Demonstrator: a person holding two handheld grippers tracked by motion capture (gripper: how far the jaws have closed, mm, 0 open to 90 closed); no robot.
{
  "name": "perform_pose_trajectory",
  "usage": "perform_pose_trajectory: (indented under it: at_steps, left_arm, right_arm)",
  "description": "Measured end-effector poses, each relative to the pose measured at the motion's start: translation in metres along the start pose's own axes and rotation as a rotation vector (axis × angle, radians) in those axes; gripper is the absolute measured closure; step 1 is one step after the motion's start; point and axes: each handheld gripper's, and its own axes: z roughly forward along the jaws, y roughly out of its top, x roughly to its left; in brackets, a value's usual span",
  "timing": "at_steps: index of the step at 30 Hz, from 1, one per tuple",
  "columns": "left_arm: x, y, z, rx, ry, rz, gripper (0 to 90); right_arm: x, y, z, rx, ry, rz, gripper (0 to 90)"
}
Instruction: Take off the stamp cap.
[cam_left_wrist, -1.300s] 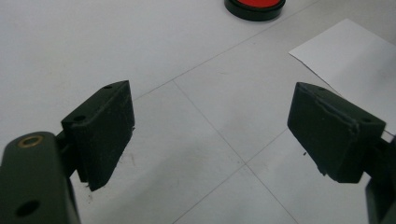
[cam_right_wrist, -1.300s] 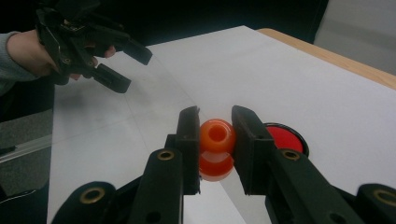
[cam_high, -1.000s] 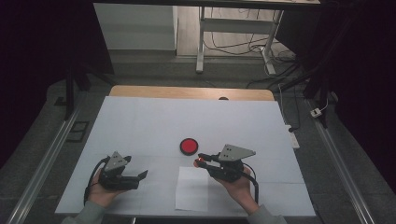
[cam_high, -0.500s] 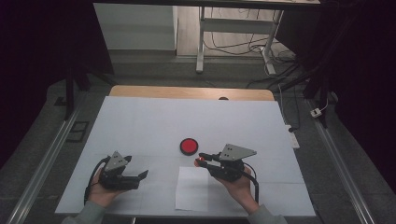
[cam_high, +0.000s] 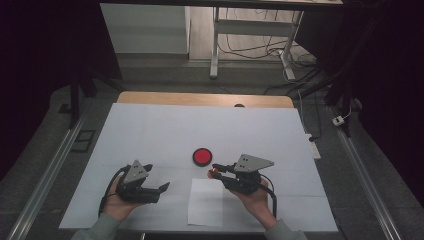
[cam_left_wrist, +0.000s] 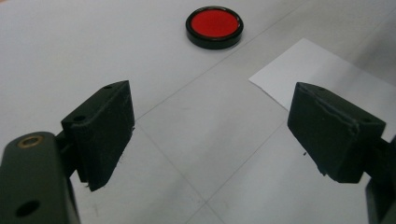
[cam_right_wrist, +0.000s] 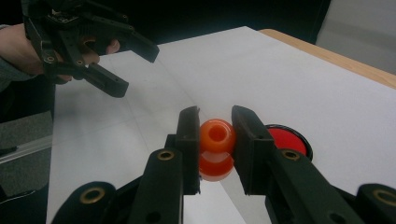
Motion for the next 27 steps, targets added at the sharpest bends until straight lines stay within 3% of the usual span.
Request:
perform_pose_trajectory:
  at_steps: [27]
  left_arm:
    - [-0.017,0.022,0.016,0.0,-0.051,0.05,15.7]
  right_arm:
    - [-0.001,0.002,-0.002,-0.005,-0.005,0.001,72.2]
